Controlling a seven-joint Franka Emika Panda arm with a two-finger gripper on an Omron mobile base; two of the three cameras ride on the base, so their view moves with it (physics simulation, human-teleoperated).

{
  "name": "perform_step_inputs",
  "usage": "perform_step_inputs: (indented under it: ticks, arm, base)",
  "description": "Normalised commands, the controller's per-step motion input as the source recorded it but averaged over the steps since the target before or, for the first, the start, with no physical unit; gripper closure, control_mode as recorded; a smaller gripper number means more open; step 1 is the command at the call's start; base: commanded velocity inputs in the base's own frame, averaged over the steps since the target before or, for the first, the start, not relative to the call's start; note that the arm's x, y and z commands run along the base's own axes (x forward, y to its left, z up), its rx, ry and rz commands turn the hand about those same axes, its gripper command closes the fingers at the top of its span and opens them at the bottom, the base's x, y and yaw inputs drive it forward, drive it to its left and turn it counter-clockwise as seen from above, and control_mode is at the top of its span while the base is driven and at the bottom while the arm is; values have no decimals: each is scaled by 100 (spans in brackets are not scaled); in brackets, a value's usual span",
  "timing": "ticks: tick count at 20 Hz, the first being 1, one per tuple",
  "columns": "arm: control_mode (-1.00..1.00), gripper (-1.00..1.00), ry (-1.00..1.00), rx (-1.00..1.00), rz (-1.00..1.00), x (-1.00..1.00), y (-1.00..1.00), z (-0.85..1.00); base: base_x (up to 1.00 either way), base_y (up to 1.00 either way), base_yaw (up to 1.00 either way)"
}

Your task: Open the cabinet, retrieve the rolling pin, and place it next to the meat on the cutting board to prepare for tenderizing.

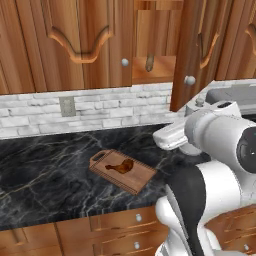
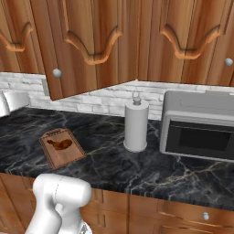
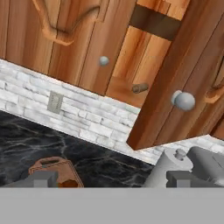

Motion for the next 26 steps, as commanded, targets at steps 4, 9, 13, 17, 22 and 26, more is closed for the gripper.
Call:
perform_step_inputs:
  ticks: [4,9,13,17,22,26]
  arm:
    - [-100,-100,8,-26,-17,27,87,-19]
    - [-100,-100,2,-17,-8,63,46,-15]
    - [-100,-100,2,-16,-4,72,23,-9]
    - [-100,-100,4,-15,-2,77,1,-6]
    - [-100,-100,5,-12,0,79,0,-2]
    - [-100,-100,9,-15,0,66,-2,0]
  base:
    - [0,0,0]
    - [0,0,0]
    - [0,0,0]
    - [0,0,0]
    - [0,0,0]
    - [0,0,0]
